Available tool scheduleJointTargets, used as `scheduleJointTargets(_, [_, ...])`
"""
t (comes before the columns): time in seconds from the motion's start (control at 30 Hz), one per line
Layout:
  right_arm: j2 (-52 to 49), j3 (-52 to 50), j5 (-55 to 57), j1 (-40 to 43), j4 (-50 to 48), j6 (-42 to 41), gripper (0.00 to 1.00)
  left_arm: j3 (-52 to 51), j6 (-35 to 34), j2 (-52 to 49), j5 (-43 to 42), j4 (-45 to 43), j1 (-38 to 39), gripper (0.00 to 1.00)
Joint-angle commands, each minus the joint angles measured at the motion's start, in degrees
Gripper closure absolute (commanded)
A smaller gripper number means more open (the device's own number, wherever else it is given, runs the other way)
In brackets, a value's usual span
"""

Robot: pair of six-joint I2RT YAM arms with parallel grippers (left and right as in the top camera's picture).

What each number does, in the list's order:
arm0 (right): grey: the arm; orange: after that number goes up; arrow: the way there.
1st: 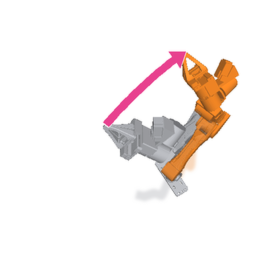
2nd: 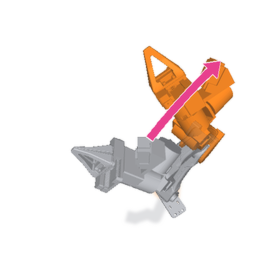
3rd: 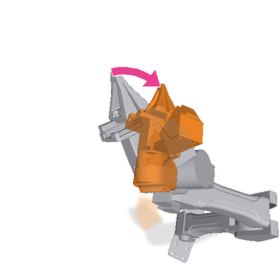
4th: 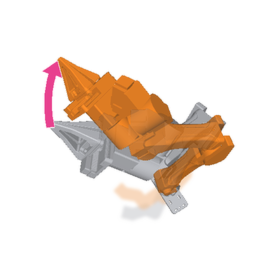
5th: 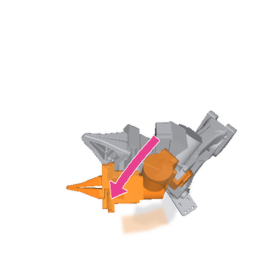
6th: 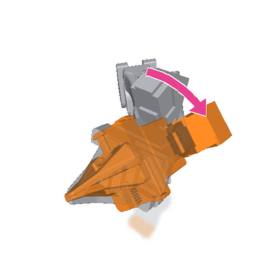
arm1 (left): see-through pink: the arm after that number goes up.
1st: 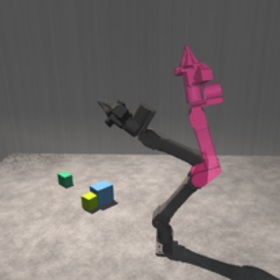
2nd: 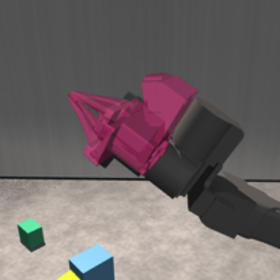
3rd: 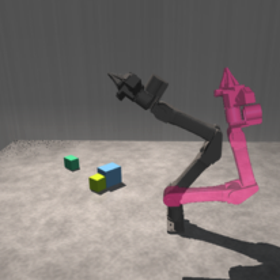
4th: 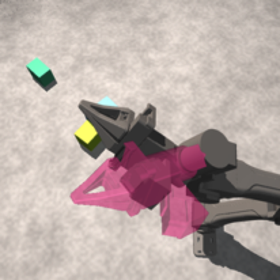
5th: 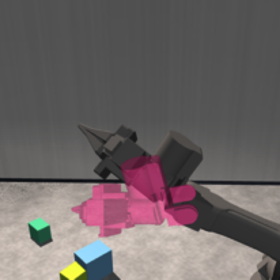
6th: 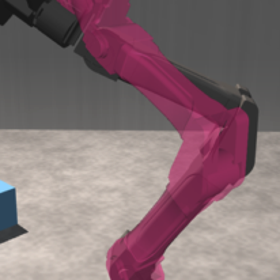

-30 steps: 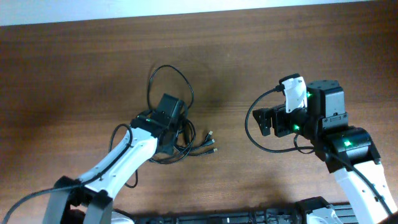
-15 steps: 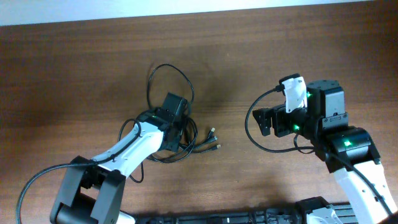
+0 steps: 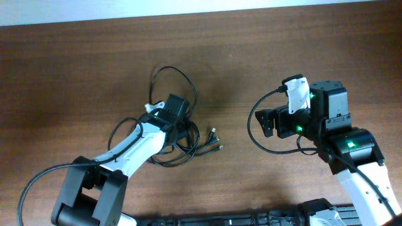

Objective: Untangle cables

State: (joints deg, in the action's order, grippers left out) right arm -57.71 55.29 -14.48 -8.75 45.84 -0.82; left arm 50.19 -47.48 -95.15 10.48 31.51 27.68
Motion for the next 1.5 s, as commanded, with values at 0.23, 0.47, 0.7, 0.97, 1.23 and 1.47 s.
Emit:
scheduleJointTargets(0.23, [0.0,0.1,0.1,0.2,-0.2,0.6,0.01,0.1,9.8,-0.5,11.6,1.1,-0.1,0.71])
scheduleJointTargets(0.47, [0.0,0.1,0.1,0.2,-0.2,0.6,0.01,0.1,9.8,-0.5,4.7,-1.5,-0.1,0.58])
scheduleJointTargets(0.7, [0.0,0.1,0.1,0.2,0.1,0.6,0.01,0.1,9.9,-0.5,5.0,-1.5,-0.1,0.84])
scheduleJointTargets(0.97, [0.0,0.1,0.1,0.2,0.4,0.6,0.01,0.1,56.4,-0.5,10.8,-8.9,-0.1,0.90])
scheduleJointTargets(1.23, [0.0,0.1,0.1,0.2,0.5,0.6,0.01,0.2,73.9,-0.4,10.8,-17.0,0.0,0.64])
scheduleJointTargets(1.47, [0.0,0.1,0.1,0.2,0.4,0.6,0.02,3.2,37.4,9.4,2.3,-6.2,0.0,0.79])
